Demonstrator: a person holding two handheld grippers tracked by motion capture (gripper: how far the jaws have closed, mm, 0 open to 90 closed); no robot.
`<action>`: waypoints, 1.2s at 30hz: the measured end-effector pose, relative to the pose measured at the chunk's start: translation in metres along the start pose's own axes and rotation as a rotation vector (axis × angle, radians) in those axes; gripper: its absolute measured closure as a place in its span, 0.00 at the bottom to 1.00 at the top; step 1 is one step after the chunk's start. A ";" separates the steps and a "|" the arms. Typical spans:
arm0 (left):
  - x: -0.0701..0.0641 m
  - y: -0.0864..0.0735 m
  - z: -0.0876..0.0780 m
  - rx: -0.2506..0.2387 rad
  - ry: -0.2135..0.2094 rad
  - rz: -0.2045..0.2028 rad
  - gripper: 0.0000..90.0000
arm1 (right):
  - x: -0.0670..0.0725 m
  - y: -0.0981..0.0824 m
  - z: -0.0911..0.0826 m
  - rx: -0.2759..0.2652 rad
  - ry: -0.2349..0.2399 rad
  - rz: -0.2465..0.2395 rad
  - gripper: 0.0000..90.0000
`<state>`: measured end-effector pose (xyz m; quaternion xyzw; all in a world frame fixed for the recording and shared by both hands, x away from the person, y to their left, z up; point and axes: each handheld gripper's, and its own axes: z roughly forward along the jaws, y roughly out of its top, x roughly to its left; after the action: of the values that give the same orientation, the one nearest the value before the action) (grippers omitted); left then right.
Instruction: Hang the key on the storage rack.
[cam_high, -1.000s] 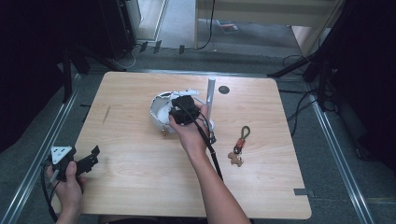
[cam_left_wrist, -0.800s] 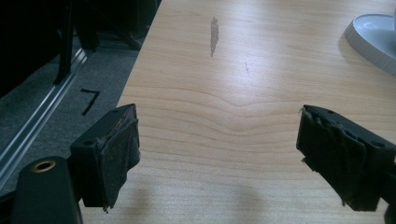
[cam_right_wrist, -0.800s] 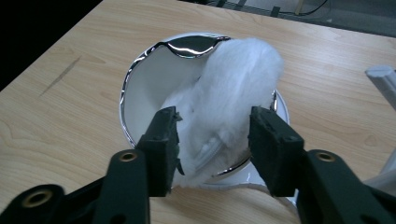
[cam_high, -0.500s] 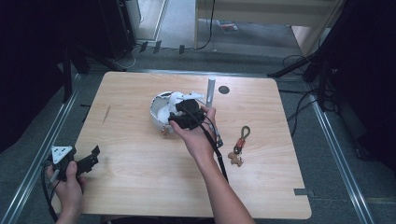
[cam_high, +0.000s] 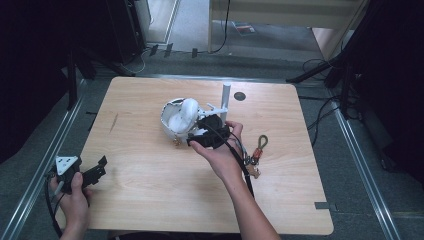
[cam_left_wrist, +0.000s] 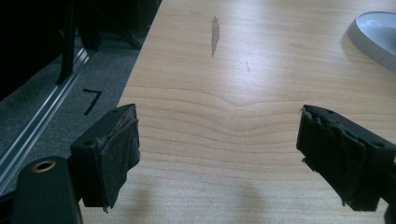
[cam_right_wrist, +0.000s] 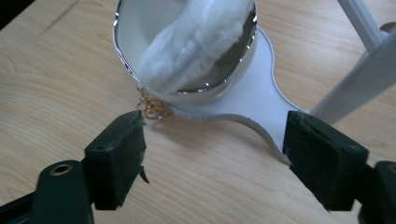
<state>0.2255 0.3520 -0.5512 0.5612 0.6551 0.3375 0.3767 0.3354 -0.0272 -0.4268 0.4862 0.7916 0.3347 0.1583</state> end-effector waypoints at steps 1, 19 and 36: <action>0.000 0.000 0.000 0.000 0.000 0.000 0.15 | 0.000 0.000 0.000 0.000 0.000 0.000 0.22; 0.000 0.000 0.000 0.000 0.002 0.000 0.15 | -0.023 -0.019 -0.009 0.141 -0.080 0.063 0.00; -0.001 0.000 0.000 -0.001 0.004 0.002 0.15 | -0.057 -0.029 -0.011 0.221 -0.122 0.166 0.00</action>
<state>0.2258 0.3515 -0.5514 0.5612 0.6549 0.3394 0.3754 0.3367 -0.0901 -0.4433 0.5839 0.7695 0.2275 0.1234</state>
